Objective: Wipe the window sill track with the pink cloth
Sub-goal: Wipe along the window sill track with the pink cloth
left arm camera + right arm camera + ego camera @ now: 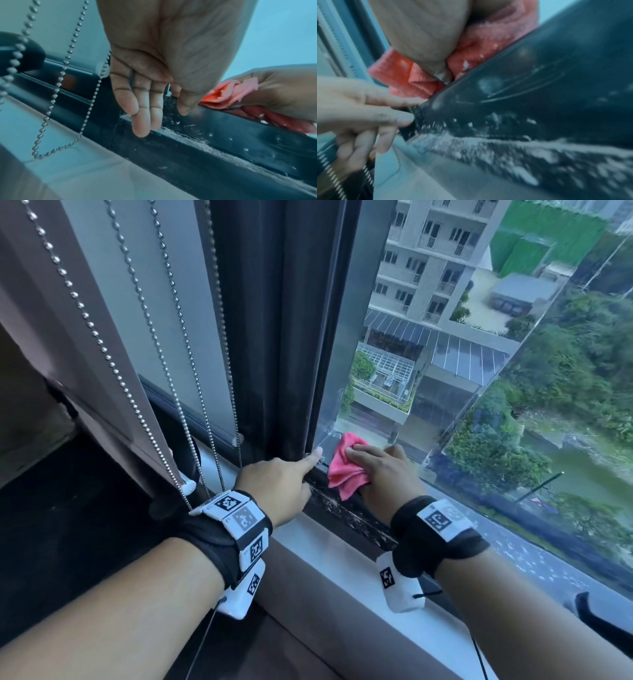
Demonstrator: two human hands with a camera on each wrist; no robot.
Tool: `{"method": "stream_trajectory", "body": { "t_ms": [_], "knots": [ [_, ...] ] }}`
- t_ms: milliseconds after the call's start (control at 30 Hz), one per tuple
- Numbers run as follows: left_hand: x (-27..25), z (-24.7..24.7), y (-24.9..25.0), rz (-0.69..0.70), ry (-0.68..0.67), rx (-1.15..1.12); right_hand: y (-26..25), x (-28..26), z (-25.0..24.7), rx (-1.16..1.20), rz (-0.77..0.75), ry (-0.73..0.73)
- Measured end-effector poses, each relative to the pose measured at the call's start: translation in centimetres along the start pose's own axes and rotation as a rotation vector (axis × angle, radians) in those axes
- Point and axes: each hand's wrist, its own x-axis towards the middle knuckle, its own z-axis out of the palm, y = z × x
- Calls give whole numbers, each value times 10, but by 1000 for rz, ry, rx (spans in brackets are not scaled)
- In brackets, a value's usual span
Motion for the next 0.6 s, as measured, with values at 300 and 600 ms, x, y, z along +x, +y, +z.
{"method": "stream_trajectory", "body": {
  "t_ms": [300,600],
  "knots": [
    [7,-2,11,31,21,86,11,-11,-11,262,48,87],
    [9,1,15,31,36,107,2,-20,-9,233,-1,-26]
  ]
}}
